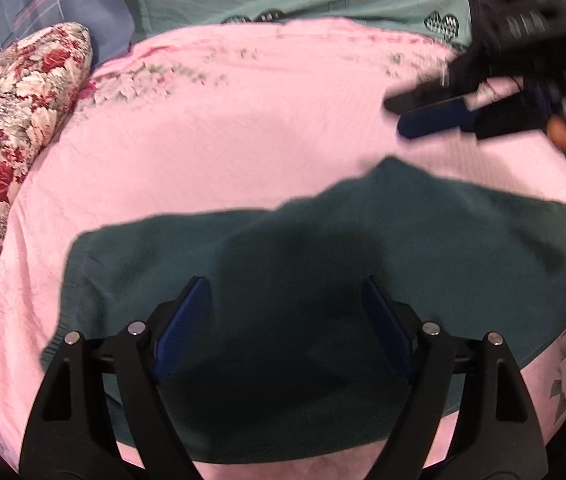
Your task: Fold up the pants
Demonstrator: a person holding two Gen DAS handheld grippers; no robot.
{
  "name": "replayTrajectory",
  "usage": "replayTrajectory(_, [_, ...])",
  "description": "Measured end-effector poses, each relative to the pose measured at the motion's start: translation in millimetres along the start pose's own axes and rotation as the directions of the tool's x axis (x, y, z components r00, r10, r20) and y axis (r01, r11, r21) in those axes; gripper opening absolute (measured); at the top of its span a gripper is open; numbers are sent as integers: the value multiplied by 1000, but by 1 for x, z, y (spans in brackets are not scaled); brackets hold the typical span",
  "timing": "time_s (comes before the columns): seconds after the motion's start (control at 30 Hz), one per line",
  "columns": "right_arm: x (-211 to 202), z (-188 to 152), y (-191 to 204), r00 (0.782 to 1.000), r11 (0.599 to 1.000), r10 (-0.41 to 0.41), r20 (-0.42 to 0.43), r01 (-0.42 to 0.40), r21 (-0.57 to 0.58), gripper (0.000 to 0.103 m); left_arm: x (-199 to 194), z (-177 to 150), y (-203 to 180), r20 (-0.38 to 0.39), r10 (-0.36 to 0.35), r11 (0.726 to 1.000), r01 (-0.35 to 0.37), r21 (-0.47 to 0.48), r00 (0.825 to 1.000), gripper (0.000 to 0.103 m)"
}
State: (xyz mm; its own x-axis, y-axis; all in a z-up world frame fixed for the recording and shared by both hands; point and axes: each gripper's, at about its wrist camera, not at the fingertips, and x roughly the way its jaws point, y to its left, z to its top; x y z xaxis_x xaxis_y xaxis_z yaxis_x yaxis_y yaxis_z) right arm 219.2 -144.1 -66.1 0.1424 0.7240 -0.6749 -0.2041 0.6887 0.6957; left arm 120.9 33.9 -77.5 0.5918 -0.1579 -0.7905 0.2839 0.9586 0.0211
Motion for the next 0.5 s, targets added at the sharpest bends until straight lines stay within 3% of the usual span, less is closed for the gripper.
replayTrajectory(0.07, [16,-10,5,996,996,-88,-5,88,-8,21,-6,5,7,28,52,999,-52,-1,998,82])
replayTrajectory(0.13, [27,-11,-8,982,982,-189,3,189,24,19,3,8,19,-1,114,993,-114,-12,994,82])
replayTrajectory(0.17, [31,-11,-20,980,978,-201,-1,201,58,3,14,8,31,-38,155,987,-156,-26,987,82])
replayTrajectory(0.2, [31,-10,-26,978,976,-207,7,206,65,0,24,7,43,-68,187,981,-190,-39,980,83])
replayTrajectory(0.27, [30,-11,-33,982,980,-189,7,188,71,0,31,4,67,-89,126,983,-136,-122,988,86])
replayTrajectory(0.37, [25,-14,-17,978,978,-207,23,206,29,6,17,4,64,-74,154,983,-161,-93,985,82])
replayTrajectory(0.5, [28,-19,36,984,978,-171,45,175,-113,8,-15,4,70,-2,151,984,-151,-96,988,81])
